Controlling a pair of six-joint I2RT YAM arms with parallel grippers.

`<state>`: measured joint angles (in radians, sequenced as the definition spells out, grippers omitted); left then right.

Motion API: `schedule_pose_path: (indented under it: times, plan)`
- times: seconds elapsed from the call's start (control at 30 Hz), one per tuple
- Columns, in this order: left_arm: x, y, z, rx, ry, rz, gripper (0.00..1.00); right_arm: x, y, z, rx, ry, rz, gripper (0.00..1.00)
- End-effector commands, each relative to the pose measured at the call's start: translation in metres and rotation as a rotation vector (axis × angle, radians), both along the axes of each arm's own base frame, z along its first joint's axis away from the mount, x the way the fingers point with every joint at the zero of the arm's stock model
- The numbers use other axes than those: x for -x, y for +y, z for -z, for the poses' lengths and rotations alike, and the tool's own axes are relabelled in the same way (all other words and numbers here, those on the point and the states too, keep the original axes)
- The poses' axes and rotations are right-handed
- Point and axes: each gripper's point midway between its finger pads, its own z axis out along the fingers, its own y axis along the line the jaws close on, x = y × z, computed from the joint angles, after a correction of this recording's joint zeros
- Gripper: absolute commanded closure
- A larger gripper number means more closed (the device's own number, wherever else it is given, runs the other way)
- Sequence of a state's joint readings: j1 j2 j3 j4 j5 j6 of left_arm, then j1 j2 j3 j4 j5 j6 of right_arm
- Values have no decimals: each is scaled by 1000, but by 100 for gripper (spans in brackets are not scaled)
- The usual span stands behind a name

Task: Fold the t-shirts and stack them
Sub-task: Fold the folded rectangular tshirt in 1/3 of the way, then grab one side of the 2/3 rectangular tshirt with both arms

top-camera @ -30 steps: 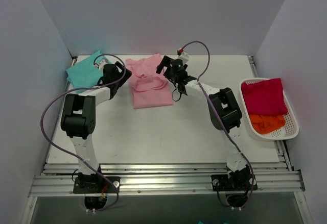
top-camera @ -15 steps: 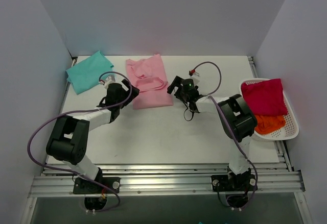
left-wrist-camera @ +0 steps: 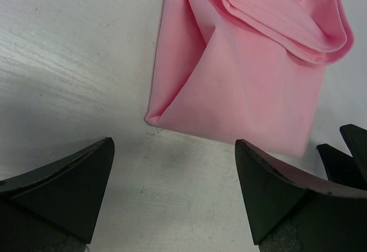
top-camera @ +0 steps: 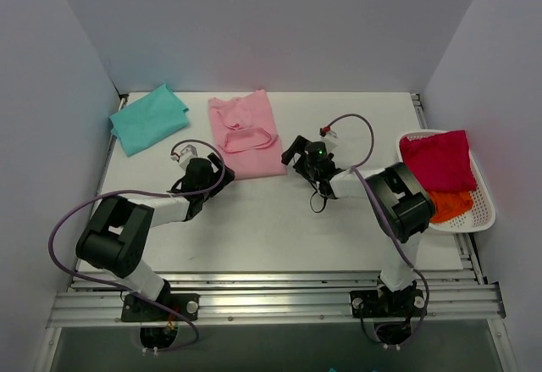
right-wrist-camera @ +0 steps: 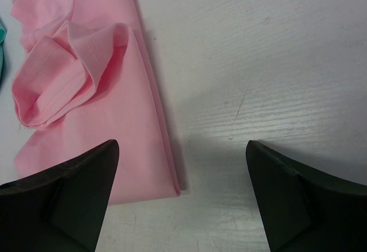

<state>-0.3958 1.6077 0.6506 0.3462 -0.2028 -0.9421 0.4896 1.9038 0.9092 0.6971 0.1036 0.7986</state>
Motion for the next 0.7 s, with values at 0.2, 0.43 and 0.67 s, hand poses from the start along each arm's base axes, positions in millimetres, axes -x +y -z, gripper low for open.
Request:
schedule_pose_path:
  times: [0.2,0.43,0.67]
  plan:
    - [-23,-2,8,11,-48,-52,2,-2,18,3,-24,-8,-20,12]
    - [-39,-15,14,40,-53,-31,6,-5,21,7,-20,-4,-28,12]
    - [-39,-22,13,50,-59,9,66,-6,20,12,-17,4,-24,12]
